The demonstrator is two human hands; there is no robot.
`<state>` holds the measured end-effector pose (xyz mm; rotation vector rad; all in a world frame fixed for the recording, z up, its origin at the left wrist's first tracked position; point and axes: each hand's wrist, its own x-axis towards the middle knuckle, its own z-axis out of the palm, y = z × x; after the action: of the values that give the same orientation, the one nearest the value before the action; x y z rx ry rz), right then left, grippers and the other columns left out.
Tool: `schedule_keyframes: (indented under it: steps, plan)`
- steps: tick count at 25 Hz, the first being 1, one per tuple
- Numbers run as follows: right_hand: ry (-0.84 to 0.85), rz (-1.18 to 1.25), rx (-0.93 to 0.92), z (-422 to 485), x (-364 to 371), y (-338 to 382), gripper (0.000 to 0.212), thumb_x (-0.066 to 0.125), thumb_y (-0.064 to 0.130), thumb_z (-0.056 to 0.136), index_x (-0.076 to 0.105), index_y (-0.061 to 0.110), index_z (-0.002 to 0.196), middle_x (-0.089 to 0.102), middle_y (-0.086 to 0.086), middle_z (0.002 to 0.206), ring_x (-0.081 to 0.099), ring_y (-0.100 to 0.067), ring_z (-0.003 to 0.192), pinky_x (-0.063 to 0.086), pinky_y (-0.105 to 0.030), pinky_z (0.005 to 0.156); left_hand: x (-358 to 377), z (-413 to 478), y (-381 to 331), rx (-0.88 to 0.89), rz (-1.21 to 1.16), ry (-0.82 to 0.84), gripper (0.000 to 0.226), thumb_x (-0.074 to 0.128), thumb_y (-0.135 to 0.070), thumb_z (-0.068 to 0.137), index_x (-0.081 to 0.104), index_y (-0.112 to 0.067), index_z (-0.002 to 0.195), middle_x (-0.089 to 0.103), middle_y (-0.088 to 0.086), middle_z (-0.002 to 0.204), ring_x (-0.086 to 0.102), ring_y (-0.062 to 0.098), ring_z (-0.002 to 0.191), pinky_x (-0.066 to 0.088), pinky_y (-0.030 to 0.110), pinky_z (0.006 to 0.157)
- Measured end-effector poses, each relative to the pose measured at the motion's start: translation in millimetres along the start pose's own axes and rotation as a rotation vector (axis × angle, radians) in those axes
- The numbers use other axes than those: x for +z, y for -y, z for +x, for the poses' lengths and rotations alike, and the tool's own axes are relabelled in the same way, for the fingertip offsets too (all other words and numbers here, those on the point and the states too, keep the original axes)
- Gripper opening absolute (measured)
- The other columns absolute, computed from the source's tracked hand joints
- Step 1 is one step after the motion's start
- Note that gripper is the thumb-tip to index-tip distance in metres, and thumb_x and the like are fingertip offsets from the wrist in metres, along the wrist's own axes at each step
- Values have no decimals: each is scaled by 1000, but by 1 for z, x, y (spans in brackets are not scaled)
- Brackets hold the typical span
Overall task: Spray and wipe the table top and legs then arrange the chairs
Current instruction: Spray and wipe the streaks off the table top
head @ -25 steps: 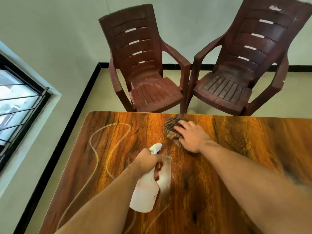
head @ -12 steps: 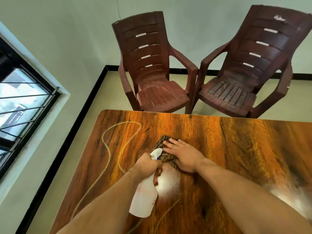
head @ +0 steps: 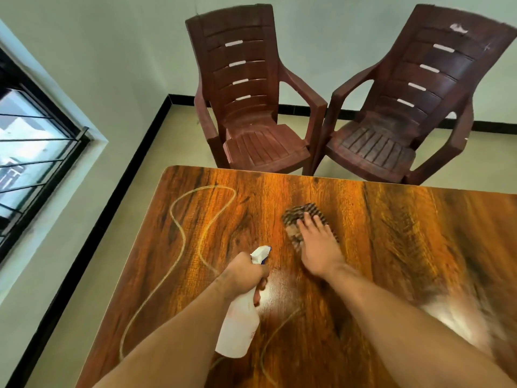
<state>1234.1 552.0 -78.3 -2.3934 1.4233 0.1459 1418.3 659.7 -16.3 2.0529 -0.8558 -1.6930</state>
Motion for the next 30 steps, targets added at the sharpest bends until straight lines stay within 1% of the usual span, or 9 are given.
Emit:
schedule_keyframes:
  steps: [3, 7, 11, 13, 16, 19, 23, 27, 30]
  plan:
    - [134, -21, -343, -61, 19, 3, 65, 36, 26, 102, 6, 31, 159, -13, 11, 163, -17, -12, 151, -11, -38, 123, 5, -8, 11, -13, 19, 27, 12, 55, -3, 89, 58, 3, 79, 64, 12, 59, 56, 26, 42, 58, 46, 58]
    - [56, 16, 138, -34, 8, -10, 62, 33, 26, 105, 4, 27, 160, -11, 2, 166, -11, -20, 153, -3, -44, 125, 6, -17, 28, -11, -11, 10, 21, 55, -3, 85, 56, 13, 98, 66, 14, 65, 54, 26, 40, 55, 44, 54]
    - [143, 6, -281, -108, 24, 8, 67, 39, 24, 100, 9, 30, 160, -11, 12, 163, -15, -12, 151, -12, -36, 122, 16, -35, 56, 2, 157, 51, 24, 59, -15, 82, 60, 0, 101, 78, 12, 80, 64, 24, 50, 62, 42, 65]
    - [120, 16, -139, -107, 23, -22, 66, 39, 22, 102, 9, 30, 160, -8, 9, 166, -10, -14, 153, -7, -37, 124, 24, -49, 70, 8, 234, 40, 31, 60, -30, 72, 62, -8, 94, 78, 11, 83, 72, 28, 67, 64, 46, 75]
    - [73, 63, 213, -101, 31, -9, 63, 36, 26, 105, 7, 24, 161, -9, -1, 168, -7, -21, 155, -2, -42, 125, 38, -65, 84, 35, 269, 36, 29, 63, -34, 80, 60, -7, 92, 70, 8, 79, 68, 25, 72, 58, 36, 65]
    - [85, 94, 35, -155, 60, 45, 67, 39, 22, 102, 7, 29, 160, -14, 6, 165, -13, -18, 153, -9, -41, 124, 41, -79, 98, 28, 181, 93, 27, 64, -29, 85, 59, -6, 98, 77, 15, 87, 65, 18, 58, 61, 38, 64]
    - [146, 93, -232, -227, 63, 36, 67, 36, 26, 99, 11, 34, 160, -13, 16, 163, -18, -9, 151, -9, -40, 125, 36, -97, 125, 39, 244, 124, 45, 61, -35, 62, 63, -4, 94, 75, 14, 85, 66, 21, 60, 63, 51, 74]
    - [50, 130, 254, -176, 52, 27, 61, 33, 25, 105, 7, 25, 161, -16, 3, 164, -10, -22, 154, -2, -47, 125, 31, -129, 147, 30, 230, 80, 18, 58, -22, 77, 60, -6, 85, 73, 16, 78, 64, 22, 55, 62, 48, 67]
    - [93, 107, 69, -185, 71, 99, 67, 39, 22, 103, 6, 27, 161, -19, 5, 162, -16, -20, 152, -10, -45, 123, 26, -142, 163, 33, 191, 40, 8, 57, -10, 87, 61, -5, 91, 72, 10, 68, 62, 17, 45, 58, 38, 59]
